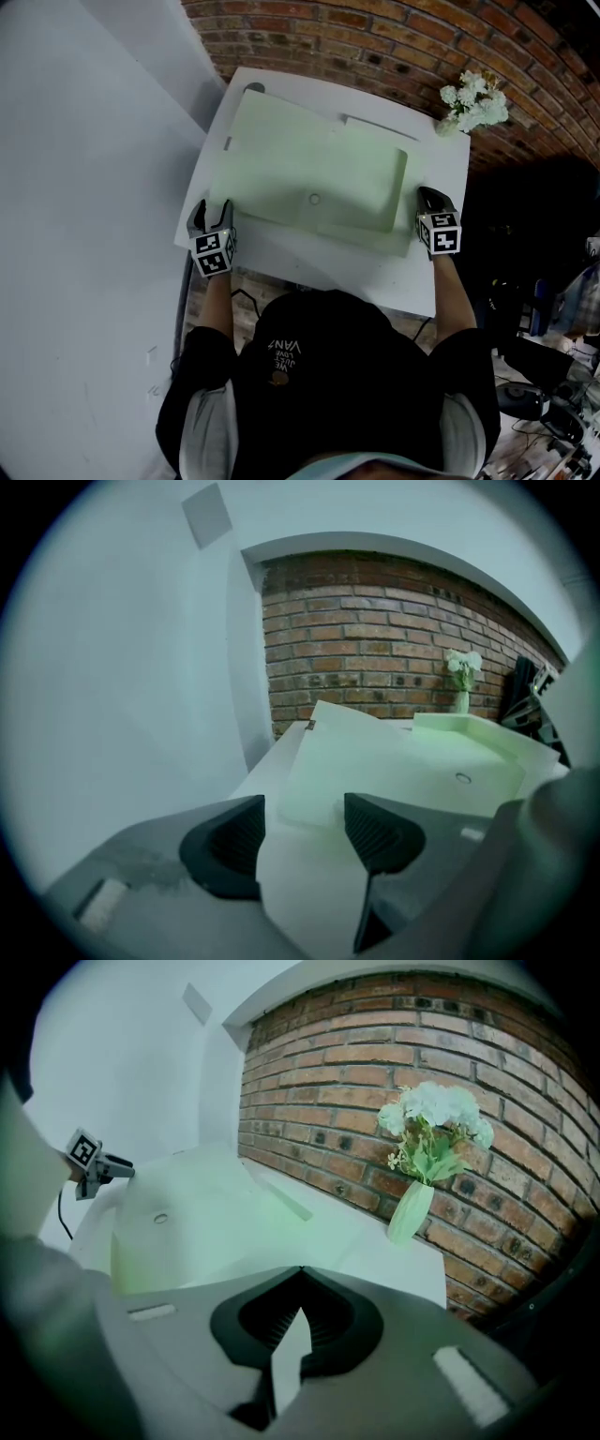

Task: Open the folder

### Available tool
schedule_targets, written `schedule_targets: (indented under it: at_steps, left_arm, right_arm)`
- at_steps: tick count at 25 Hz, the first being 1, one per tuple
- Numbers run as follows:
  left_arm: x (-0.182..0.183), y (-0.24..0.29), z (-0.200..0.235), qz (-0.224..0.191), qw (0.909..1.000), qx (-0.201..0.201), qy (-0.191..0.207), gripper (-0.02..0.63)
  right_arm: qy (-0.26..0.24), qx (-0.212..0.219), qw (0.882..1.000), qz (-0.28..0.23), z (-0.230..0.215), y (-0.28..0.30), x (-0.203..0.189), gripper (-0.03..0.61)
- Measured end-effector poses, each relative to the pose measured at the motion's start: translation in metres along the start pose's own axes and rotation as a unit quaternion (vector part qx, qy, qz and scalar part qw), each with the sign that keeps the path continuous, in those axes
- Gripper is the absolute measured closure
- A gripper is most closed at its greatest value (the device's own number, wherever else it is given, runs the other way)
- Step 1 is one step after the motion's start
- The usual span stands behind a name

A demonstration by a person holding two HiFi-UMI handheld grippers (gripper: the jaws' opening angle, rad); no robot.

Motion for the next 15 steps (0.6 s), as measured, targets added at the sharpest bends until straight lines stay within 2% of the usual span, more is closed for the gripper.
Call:
schedule_targets:
  at_steps: [3, 7, 10, 15]
  left_arm:
    - [0.001, 0.005, -0.001, 0.026, 0.9981, 0.015, 0.053, 0.356]
    - [-0.001, 0.018, -0.005, 0.062, 0.9905, 0.035, 0.117, 0.356]
    - [-0.004, 0.028, -0.006, 0.083, 0.9866, 0.038, 0.135, 0.356]
    - [-0.008, 0.036, -0.006, 0.105, 0.9841, 0.038, 0.138, 0.356]
  right_arm:
    - [-0.002, 0.001, 1.000, 0.000, 0.001, 0.000, 0.000, 0.580]
    - [-0.005, 0.001, 1.000, 0.001, 0.001, 0.000, 0.000, 0.580]
    - [-0.005, 0.001, 1.000, 0.001, 0.001, 0.000, 0.000, 0.580]
    - [-0.004, 0.004, 1.000, 0.000, 0.002, -0.002, 0.003, 0.580]
Point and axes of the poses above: the fingertips, and each gripper's own axes: y forward along the fingers, z to its left, x out of its top, the point moved 8 cm from there along -y, backward along the fingers, and after that the axes turned 15 degrees about z, right-handed, at the moved point
